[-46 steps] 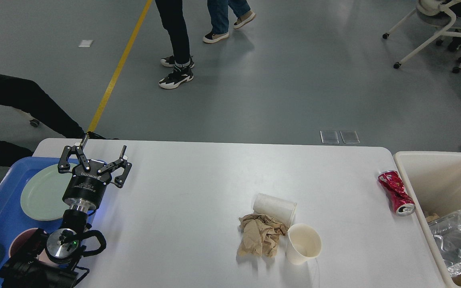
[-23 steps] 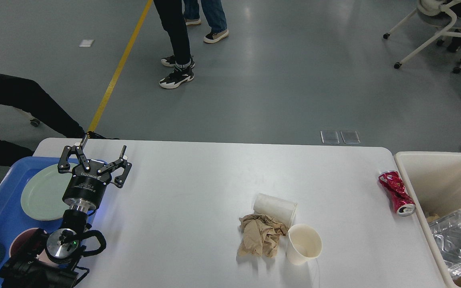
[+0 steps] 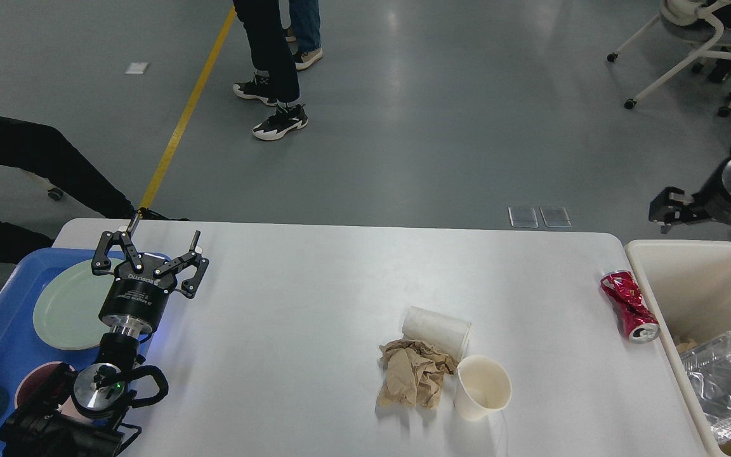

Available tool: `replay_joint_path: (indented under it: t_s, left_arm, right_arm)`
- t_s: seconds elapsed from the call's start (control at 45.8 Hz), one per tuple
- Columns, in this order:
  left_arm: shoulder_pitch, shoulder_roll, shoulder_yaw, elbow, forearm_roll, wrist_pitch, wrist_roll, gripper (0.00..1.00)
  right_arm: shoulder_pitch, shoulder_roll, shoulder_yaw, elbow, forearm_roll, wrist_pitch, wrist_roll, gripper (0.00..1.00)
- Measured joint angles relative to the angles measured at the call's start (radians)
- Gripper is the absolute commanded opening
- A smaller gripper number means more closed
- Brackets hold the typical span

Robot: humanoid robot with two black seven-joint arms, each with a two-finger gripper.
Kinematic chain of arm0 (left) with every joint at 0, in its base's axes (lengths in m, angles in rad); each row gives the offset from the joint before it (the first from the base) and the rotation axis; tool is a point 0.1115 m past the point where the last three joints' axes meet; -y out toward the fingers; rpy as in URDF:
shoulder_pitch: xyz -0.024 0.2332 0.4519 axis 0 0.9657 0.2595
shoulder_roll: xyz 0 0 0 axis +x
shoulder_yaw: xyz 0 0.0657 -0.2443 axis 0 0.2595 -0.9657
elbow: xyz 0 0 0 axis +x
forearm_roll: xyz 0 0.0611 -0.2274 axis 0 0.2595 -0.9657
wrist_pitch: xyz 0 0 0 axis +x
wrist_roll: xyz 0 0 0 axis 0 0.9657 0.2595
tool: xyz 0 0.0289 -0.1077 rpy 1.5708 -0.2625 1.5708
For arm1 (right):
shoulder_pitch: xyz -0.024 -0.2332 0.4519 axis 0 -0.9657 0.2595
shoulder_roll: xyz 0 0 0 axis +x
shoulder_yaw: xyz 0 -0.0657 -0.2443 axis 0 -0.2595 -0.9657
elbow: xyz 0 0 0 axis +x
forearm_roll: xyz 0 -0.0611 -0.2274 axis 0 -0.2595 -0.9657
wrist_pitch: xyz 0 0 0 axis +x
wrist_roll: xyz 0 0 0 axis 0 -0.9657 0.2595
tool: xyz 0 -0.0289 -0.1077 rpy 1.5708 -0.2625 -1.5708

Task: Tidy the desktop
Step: 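Move the right gripper down to the white paper cup and grasp it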

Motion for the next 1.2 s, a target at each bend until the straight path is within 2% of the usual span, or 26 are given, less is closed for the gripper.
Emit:
replay_joint_path:
  t_s: [0.109, 0.197, 0.415, 0.59, 0.939, 1.07, 1.201]
  left_arm:
    - [0.001, 0.0, 0.0, 0.0, 0.0, 0.0, 0.0, 0.97]
    - [0.001, 0.0, 0.0, 0.0, 0.0, 0.0, 0.0, 0.97]
    - [0.001, 0.0, 0.0, 0.0, 0.0, 0.001, -0.002, 0.97]
    - [0.002, 0.0, 0.0, 0.0, 0.0, 0.001, -0.003, 0.97]
    - [0.0, 0.0, 0.0, 0.0, 0.0, 0.001, -0.003, 0.97]
    - [0.0, 0.0, 0.0, 0.0, 0.0, 0.001, -0.001, 0.97]
    - [0.0, 0.0, 0.0, 0.0, 0.0, 0.001, -0.001, 0.97]
  right_arm:
    - [0.148, 0.026, 0.033, 0.125, 0.006, 0.078, -0.002, 1.0]
    - [0.276, 0.031, 0.061, 0.255, 0.012, 0.097, -0.002, 1.0]
    - [0.47, 0.041, 0.068, 0.504, 0.084, 0.086, -0.001, 1.0]
    - [0.534, 0.092, 0.06, 0.587, 0.224, 0.082, 0.001, 0.99]
    - [0.555, 0.146, 0.112, 0.6, 0.278, 0.083, 0.011, 0.99]
    - [0.446, 0.14, 0.177, 0.573, 0.279, 0.048, 0.004, 0.99]
    - [0.264, 0.146, 0.225, 0.552, 0.272, -0.064, 0.0, 0.99]
